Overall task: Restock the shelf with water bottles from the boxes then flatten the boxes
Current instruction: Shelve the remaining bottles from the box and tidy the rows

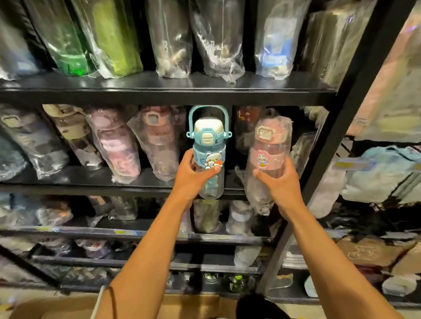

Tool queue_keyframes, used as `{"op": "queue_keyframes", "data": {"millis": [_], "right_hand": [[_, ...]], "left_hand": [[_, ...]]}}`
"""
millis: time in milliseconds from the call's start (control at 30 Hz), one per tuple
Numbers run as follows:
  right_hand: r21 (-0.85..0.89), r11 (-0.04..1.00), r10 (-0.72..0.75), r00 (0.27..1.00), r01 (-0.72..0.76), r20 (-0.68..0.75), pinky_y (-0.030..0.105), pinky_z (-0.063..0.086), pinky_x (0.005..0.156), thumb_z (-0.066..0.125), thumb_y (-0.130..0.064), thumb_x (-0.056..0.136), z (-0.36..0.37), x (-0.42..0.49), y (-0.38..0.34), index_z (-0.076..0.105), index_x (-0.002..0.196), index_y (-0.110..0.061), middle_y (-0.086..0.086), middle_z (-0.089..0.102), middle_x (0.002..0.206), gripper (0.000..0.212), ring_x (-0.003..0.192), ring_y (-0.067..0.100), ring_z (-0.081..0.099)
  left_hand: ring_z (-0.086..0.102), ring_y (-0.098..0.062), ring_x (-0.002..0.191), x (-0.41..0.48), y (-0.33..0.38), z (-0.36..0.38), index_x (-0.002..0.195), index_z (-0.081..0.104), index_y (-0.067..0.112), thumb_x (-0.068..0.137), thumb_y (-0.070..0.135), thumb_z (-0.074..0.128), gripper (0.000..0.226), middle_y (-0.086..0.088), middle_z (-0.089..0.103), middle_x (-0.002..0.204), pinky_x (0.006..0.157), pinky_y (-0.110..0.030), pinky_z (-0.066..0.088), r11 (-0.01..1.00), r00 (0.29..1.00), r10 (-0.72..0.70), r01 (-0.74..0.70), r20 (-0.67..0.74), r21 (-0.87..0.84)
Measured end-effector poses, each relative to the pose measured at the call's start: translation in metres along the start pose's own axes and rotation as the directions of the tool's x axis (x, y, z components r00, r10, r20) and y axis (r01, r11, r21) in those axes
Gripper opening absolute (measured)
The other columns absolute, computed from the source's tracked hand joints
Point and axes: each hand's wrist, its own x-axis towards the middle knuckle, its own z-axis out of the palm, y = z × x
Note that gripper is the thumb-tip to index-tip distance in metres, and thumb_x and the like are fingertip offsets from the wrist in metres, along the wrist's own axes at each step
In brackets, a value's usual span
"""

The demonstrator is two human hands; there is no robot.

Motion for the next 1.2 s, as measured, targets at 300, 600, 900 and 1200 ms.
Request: {"op": "queue_keyframes", "data": {"millis": [300, 600, 900, 1200], "right_hand": [[-0.049, 0.999, -0.023, 0.999, 0.024, 0.024, 0.027, 0.054, 0.095, 0.092, -0.022, 0.076, 0.011, 0.054, 0.030, 0.052, 0.130, -0.030, -0.008, 0.064, 0.126, 0.068, 0.112, 0.001, 0.064], [-0.099, 0.994, -0.049, 0.999, 0.051, 0.018, 0.009, 0.048, 0.087, 0.087, -0.020, 0.079, 0.020, 0.078, 0.039, 0.038, 0.146, -0.019, -0.003, 0.058, 0.130, 0.083, 0.110, 0.007, 0.063], [-0.086, 0.995, -0.056, 0.998, 0.057, 0.013, 0.023, 0.055, 0.098, 0.083, -0.017, 0.082, 0.018, 0.079, 0.041, 0.047, 0.140, -0.023, 0.001, 0.061, 0.132, 0.069, 0.118, 0.012, 0.063], [-0.075, 0.997, 0.017, 0.998, -0.013, 0.056, 0.037, 0.041, 0.118, 0.083, -0.024, 0.086, 0.008, 0.064, 0.034, 0.027, 0.158, -0.024, -0.002, 0.045, 0.154, 0.091, 0.139, 0.012, 0.048]], "left_hand": [[0.069, -0.002, 0.105, 0.042, -0.025, 0.018, 0.118, 0.058, 0.023, 0.080, 0.009, 0.088, 0.050, 0.004, 0.072, 0.119, 0.090, -0.020, 0.056, 0.998, 0.996, 0.004, 0.003, -0.095, 0.070], [0.068, -0.005, 0.109, 0.059, -0.031, 0.026, 0.125, 0.051, 0.015, 0.081, 0.023, 0.088, 0.058, 0.004, 0.069, 0.119, 0.086, -0.022, 0.058, 0.993, 0.987, -0.043, 0.059, -0.158, 0.100], [0.063, 0.000, 0.118, 0.058, -0.039, 0.019, 0.132, 0.052, 0.022, 0.079, 0.040, 0.087, 0.066, 0.011, 0.066, 0.128, 0.105, -0.037, 0.053, 0.989, 0.996, -0.030, 0.042, -0.088, 0.141], [0.030, -0.013, 0.147, 0.023, -0.039, 0.008, 0.163, 0.013, 0.022, 0.089, 0.041, 0.079, 0.101, 0.004, 0.022, 0.167, 0.119, -0.036, 0.032, 0.926, 0.998, -0.020, 0.041, -0.058, 0.375]]}}
